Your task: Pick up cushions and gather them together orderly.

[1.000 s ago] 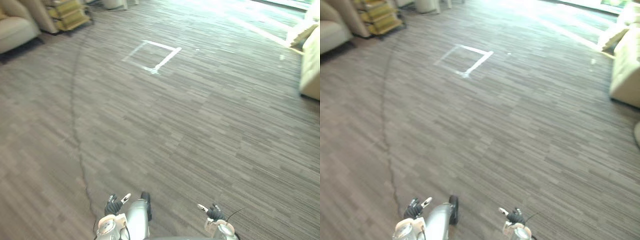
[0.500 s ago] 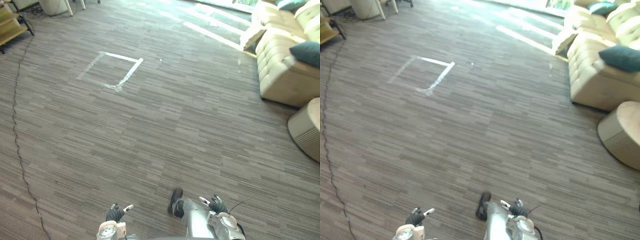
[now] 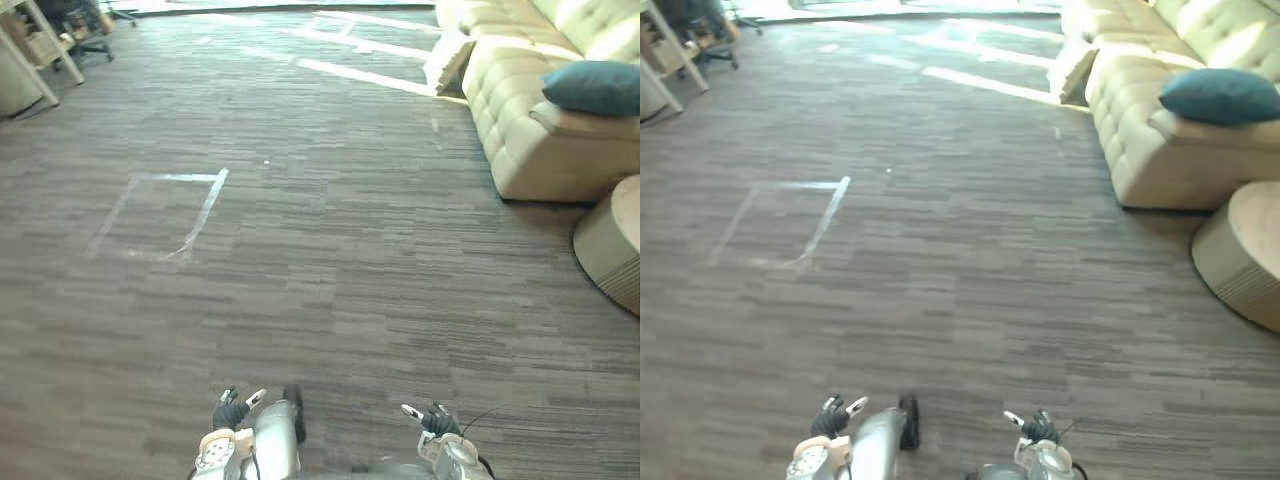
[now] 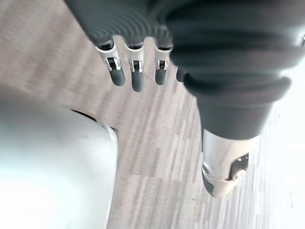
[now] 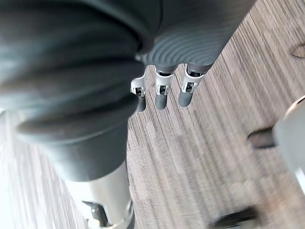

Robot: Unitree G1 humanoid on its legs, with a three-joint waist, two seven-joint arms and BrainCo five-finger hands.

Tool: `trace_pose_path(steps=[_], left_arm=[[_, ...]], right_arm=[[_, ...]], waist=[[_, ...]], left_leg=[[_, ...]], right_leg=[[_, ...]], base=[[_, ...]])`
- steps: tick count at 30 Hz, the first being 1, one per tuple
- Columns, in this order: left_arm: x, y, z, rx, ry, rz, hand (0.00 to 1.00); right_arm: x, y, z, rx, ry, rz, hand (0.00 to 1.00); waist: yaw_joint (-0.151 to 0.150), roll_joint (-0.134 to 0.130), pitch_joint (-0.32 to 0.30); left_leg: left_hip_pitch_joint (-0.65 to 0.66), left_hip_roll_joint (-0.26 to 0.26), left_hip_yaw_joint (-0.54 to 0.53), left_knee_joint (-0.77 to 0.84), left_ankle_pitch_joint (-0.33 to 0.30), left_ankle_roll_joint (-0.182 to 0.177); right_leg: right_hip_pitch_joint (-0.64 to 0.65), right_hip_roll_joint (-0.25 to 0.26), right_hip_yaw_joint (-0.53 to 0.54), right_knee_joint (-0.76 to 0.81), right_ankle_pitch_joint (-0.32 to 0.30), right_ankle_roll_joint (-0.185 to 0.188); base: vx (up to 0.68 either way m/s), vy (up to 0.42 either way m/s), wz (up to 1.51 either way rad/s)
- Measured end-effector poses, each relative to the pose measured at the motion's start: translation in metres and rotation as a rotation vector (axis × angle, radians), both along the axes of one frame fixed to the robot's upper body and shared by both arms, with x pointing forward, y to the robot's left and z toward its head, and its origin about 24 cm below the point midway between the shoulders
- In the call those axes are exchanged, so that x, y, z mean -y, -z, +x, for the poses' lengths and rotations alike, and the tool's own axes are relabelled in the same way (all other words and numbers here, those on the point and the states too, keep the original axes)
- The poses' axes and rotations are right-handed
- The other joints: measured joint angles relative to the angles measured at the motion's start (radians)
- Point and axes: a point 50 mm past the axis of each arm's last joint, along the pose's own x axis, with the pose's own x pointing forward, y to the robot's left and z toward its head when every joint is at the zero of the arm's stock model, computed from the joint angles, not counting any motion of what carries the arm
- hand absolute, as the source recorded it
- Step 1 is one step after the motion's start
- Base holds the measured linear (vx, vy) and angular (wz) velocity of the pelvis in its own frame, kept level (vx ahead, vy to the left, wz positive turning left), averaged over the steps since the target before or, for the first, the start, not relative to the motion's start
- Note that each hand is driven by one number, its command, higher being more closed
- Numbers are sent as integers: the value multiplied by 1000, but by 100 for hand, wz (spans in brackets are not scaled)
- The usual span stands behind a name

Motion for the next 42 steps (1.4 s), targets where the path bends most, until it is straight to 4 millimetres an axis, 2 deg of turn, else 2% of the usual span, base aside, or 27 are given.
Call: trace_pose_path(steps=[1, 2, 3, 4, 5, 7, 10, 12, 13, 15, 16, 17, 18, 20, 21, 23, 26, 28, 30, 32, 34, 36, 37, 38, 39, 40, 42], left_arm=[[-3, 0, -2, -5, -10, 6, 0], [-7, 2, -5, -19, -23, 12, 0], [-11, 2, -5, -23, -21, 23, 0], [-16, 1, -5, -33, -10, 41, 0], [-20, 3, -5, -67, 10, 58, 0], [-17, 8, -11, -111, 20, 54, 0], [-10, 12, -17, -151, 72, 56, 0], [-5, 15, -20, -167, 94, 48, 0], [-5, 15, -21, -172, 98, 47, 0], [-5, 17, -26, -190, 116, 54, 0], [-3, 17, -27, -193, 117, 53, 0], [2, 18, -27, -190, 102, 34, 0], [8, 19, -28, -184, 83, 12, 0], [13, 18, -26, -160, 16, -22, 0], [12, 16, -24, -139, -17, -30, 0], [5, 13, -22, -121, -18, -7, 0], [-5, 7, -15, -77, -16, 22, 0], [-2, 5, -10, -48, -25, 8, 0], [1, 5, -8, -40, -28, -2, 0], [3, 4, -7, -36, -23, -7, 0], [-1, 3, -5, -25, -17, 0, 0], [-4, 4, -7, -40, -10, 9, 0], [-12, 3, -7, -43, -6, 30, 0], [-15, 4, -6, -58, 8, 41, 0], [-15, 5, -5, -72, 17, 46, 0], [-14, 8, -10, -107, 23, 46, 0], [-7, 13, -17, -148, 62, 43, 0]], right_arm=[[-3, 2, -4, -9, 4, 9, 0], [-8, 2, -5, -1, 10, 23, 0], [-11, 2, -4, 5, 14, 31, 0], [-13, 1, -3, 10, 14, 38, 0], [-14, 1, -3, 12, 10, 41, 0], [-9, 0, -1, 19, 0, 20, 0], [1, -4, 4, 38, -34, -25, 0], [8, -6, 7, 46, -38, -43, 0], [9, -6, 8, 50, -34, -48, 0], [14, -7, 7, 50, -32, -60, 0], [17, -6, 3, 41, -24, -63, 0], [22, -7, 4, 40, -17, -71, 0], [24, -9, 5, 45, -12, -79, 0], [22, -12, 12, 75, -20, -82, 0], [22, -12, 11, 69, -21, -80, 0], [11, -10, 11, 66, -27, -52, 0], [-1, -6, 12, 47, -33, -15, 0], [-1, -6, 12, 37, -30, -14, 0], [1, -4, 7, 18, -28, -20, 0], [1, -2, 5, 6, -35, -24, 0], [-2, 2, -4, -27, -34, -12, 0], [-2, 3, -7, -37, -31, -11, 0], [-4, 4, -8, -43, -29, -5, 0], [-5, 6, -12, -55, -28, 0, 0], [-5, 6, -14, -60, -30, -1, 0], [0, 5, -14, -53, -28, -12, 0], [6, 2, -13, -24, -21, -35, 0]], waist=[[1, -28, -23], [-6, -52, -36], [-9, -74, -36], [-16, -102, -31], [-25, -117, -22], [-33, -98, -17], [-44, -67, -19], [-71, -45, -8], [-79, -44, -8], [-86, -47, -9], [-86, -46, -10], [-91, -26, -16], [-89, 9, -33], [-84, 58, -15], [-74, 68, -14], [-62, 33, 0], [-49, -4, -2], [-22, 10, 1], [-13, 12, 0], [-7, 21, -5], [5, -3, -15], [-4, -38, -41], [-8, -68, -37], [-17, -97, -27], [-18, -102, -19], [-25, -88, -14], [-40, -53, -20]], left_leg=[[-9, -17, 29, 66, 29, 16], [10, -33, 43, 108, 25, 43], [34, -53, 58, 127, -12, 80], [80, -82, 75, 142, -63, 88], [166, -118, 88, 149, -125, 100], [295, -119, 90, 132, -192, 108], [496, -100, 92, -4, -242, 106], [603, -83, 91, -87, -250, 100], [625, -83, 91, -106, -250, 99], [695, -94, 61, -109, -277, 54], [721, -97, 35, -88, -289, 35], [725, -78, 6, -14, -289, 34], [650, -37, -7, 170, -267, 2], [466, 53, -17, 602, -134, -39], [388, 112, 19, 788, -144, -44], [305, 133, 62, 867, -188, -29], [134, 123, 145, 671, -243, 7], [64, 91, 160, 438, -235, 13], [48, 42, 149, 148, -153, 3], [25, 34, 145, -48, -69, 11], [29, 8, 133, 8, 61, 42], [36, -35, 123, 60, 43, 102], [70, -67, 128, 80, -9, 111], [137, -108, 128, 83, -66, 112], [195, -127, 122, 80, -94, 105], [276, -134, 109, 70, -129, 113], [420, -132, 79, -3, -177, 126]], right_leg=[[-19, -26, 9, 98, -22, 28], [-96, -65, 18, 310, -22, 41], [-161, -93, 27, 481, 6, 80], [-252, -140, 37, 709, 106, 129], [-344, -196, 19, 958, 180, 143], [-407, -231, -65, 1074, 158, 104], [-567, -211, -227, 961, 82, 73], [-666, -146, -324, 656, 83, 59], [-692, -117, -336, 523, 121, 51], [-716, -42, -303, 238, 268, 24], [-716, -28, -253, 260, 357, -53], [-715, -23, -245, 339, 351, -99], [-700, -11, -270, 366, 290, -101], [-608, 35, -276, 345, 222, -112], [-521, 67, -274, 306, 195, -120], [-366, 77, -250, 225, 166, -119], [-197, 75, -193, 79, 163, -99], [-120, 59, -156, 18, 144, -69], [-49, 32, -128, -37, 118, -36], [15, 29, -103, -63, 68, 13], [41, -10, -84, -9, 39, 52], [-70, -63, -70, 286, 42, 71], [-163, -109, -56, 532, 96, 142], [-249, -160, -31, 779, 234, 198], [-292, -189, -40, 906, 244, 184], [-336, -214, -73, 1007, 221, 147], [-433, -221, -153, 1019, 164, 106]], base=[[937, 401, -68], [784, 301, -57], [916, 370, -40], [717, 297, -19], [718, 281, -8], [699, 236, -12], [612, 135, -9], [788, 62, 8], [888, 26, 16], [790, -46, 31], [842, -101, 48], [812, -111, 38], [943, -145, 31], [890, -145, 12], [731, -104, -13], [615, -91, -18], [592, -89, -45], [548, 48, -66], [593, 150, -48], [612, 244, -36], [693, 293, -26], [777, 330, 0], [825, 335, 28], [658, 245, 35], [640, 220, 30], [616, 199, 17], [576, 147, 27]])
